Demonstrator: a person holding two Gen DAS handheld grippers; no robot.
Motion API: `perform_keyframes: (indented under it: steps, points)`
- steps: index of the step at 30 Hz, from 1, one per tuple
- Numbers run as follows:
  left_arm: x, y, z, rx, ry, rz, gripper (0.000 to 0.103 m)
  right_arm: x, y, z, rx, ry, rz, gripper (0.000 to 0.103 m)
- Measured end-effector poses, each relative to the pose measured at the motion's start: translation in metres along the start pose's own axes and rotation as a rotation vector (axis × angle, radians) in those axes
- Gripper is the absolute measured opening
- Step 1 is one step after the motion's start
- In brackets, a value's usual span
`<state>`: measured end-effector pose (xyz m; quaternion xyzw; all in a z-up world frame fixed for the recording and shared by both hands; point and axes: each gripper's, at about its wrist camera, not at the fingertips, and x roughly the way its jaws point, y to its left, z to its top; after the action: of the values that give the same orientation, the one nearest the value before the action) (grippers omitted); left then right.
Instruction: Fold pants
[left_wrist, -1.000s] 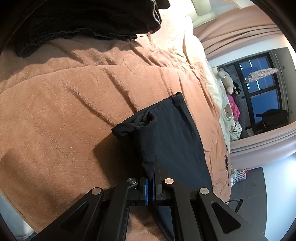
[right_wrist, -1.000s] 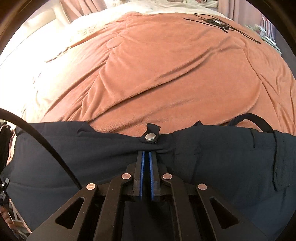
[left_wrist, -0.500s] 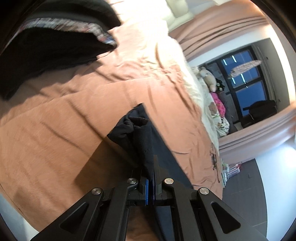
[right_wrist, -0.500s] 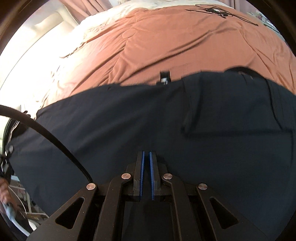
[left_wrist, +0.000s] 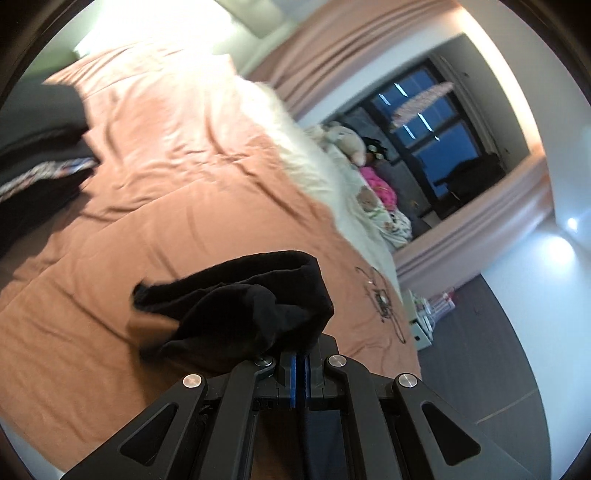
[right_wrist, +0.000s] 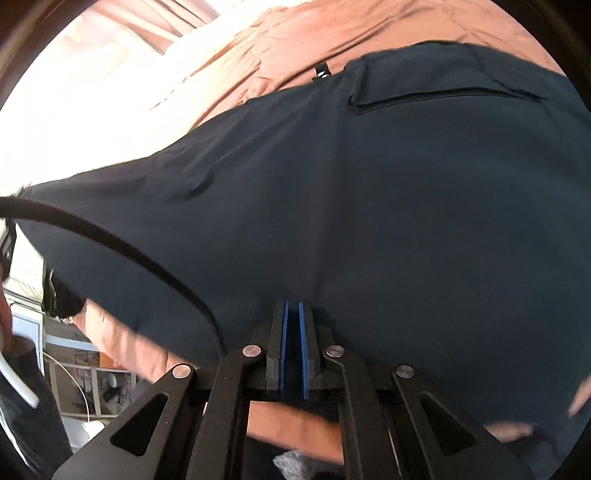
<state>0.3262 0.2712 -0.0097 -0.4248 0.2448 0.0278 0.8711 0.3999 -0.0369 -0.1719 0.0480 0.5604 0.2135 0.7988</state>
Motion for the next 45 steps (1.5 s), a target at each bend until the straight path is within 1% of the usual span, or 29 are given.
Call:
perform_keyframes:
  steps: [2, 4, 7, 8, 11, 12, 13, 14, 15, 16, 17, 19, 20, 21, 22, 24, 26, 27, 31, 35, 39, 41, 43, 45]
  points:
    - [0.001, -0.022, 0.001, 0.034, 0.002, -0.021, 0.002, -0.013, 0.004, -0.007, -0.028, -0.037, -0.001, 0.003]
    - [0.002, -0.041, 0.002, 0.061, 0.005, -0.043, 0.002, -0.030, -0.002, -0.016, -0.018, -0.065, 0.006, 0.005]
    - [0.005, -0.074, 0.002, 0.108, 0.008, -0.077, 0.002, -0.046, -0.016, -0.019, 0.003, -0.115, 0.022, 0.005]
    - [0.005, -0.087, 0.000, 0.127, 0.007, -0.091, 0.002, -0.059, -0.023, -0.030, 0.013, -0.129, 0.017, 0.005]
    - [0.005, -0.120, -0.003, 0.168, 0.005, -0.127, 0.002, -0.076, -0.044, -0.034, 0.040, -0.161, 0.018, 0.006]
    - [0.005, -0.131, -0.005, 0.179, 0.005, -0.140, 0.002, -0.083, -0.048, -0.038, 0.049, -0.169, 0.021, 0.010]
    - [0.005, -0.141, -0.007, 0.189, 0.005, -0.151, 0.002, -0.093, -0.053, -0.044, 0.058, -0.178, 0.016, 0.019]
    - [0.005, -0.149, -0.009, 0.199, 0.005, -0.158, 0.002, -0.096, -0.054, -0.044, 0.068, -0.197, 0.000, 0.026]
    - [0.006, -0.160, -0.011, 0.214, 0.008, -0.168, 0.002, -0.100, -0.059, -0.048, 0.075, -0.217, -0.004, 0.039]
    - [0.008, -0.166, -0.012, 0.222, 0.011, -0.173, 0.002, -0.106, -0.065, -0.051, 0.081, -0.247, -0.003, 0.049]
    - [0.010, -0.177, -0.015, 0.236, 0.017, -0.182, 0.002, -0.113, -0.070, -0.053, 0.085, -0.263, -0.004, 0.053]
    - [0.014, -0.194, -0.020, 0.259, 0.026, -0.193, 0.002, -0.120, -0.078, -0.058, 0.094, -0.289, -0.005, 0.064]
    - [0.017, -0.207, -0.025, 0.276, 0.031, -0.201, 0.002, -0.121, -0.083, -0.061, 0.098, -0.303, -0.001, 0.065]
    - [0.018, -0.213, -0.027, 0.284, 0.034, -0.206, 0.002, -0.126, -0.085, -0.063, 0.101, -0.314, -0.004, 0.070]
    - [0.021, -0.222, -0.030, 0.295, 0.039, -0.212, 0.002, -0.132, -0.089, -0.068, 0.103, -0.326, -0.010, 0.077]
    - [0.030, -0.243, -0.040, 0.319, 0.056, -0.228, 0.002, -0.146, -0.101, -0.070, 0.114, -0.346, -0.007, 0.085]
    - [0.038, -0.260, -0.048, 0.338, 0.071, -0.240, 0.002, -0.152, -0.110, -0.075, 0.129, -0.373, 0.004, 0.085]
    - [0.042, -0.270, -0.053, 0.351, 0.080, -0.246, 0.002, -0.158, -0.117, -0.082, 0.172, -0.419, 0.016, 0.086]
    - [0.057, -0.301, -0.072, 0.388, 0.112, -0.268, 0.002, -0.182, -0.131, -0.093, 0.204, -0.465, 0.016, 0.086]
    - [0.075, -0.333, -0.098, 0.420, 0.152, -0.297, 0.002, -0.205, -0.156, -0.110, 0.242, -0.509, 0.023, 0.086]
    - [0.096, -0.360, -0.126, 0.446, 0.193, -0.318, 0.002, -0.214, -0.171, -0.125, 0.271, -0.569, 0.033, 0.088]
    - [0.106, -0.372, -0.140, 0.455, 0.216, -0.326, 0.002, -0.214, -0.179, -0.134, 0.291, -0.594, 0.032, 0.094]
    - [0.117, -0.382, -0.152, 0.464, 0.239, -0.331, 0.002, -0.212, -0.184, -0.140, 0.307, -0.610, 0.028, 0.103]
    - [0.130, -0.394, -0.170, 0.478, 0.266, -0.335, 0.002, -0.211, -0.191, -0.147, 0.322, -0.628, 0.014, 0.103]
